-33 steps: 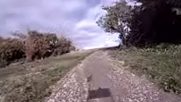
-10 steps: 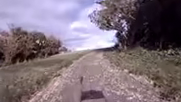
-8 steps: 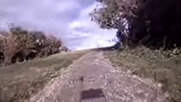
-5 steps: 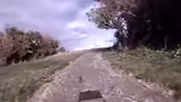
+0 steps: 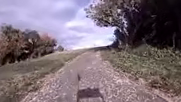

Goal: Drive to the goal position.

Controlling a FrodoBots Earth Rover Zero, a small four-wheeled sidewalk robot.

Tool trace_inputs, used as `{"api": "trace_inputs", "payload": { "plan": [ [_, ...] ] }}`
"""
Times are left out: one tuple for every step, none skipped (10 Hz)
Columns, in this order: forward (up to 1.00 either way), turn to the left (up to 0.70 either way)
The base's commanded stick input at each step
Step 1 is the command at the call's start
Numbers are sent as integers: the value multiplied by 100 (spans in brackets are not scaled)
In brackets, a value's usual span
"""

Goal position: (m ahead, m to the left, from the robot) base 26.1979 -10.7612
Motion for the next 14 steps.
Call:
{"api": "trace_inputs", "payload": {
  "plan": [
    [100, 0],
    [100, 0],
    [100, 0],
    [100, 0],
    [100, 0],
    [100, 0],
    [100, 0],
    [100, 0],
    [100, 0],
    [100, 0],
    [100, 0],
    [100, 30],
    [100, 36],
    [100, 17]
  ]
}}
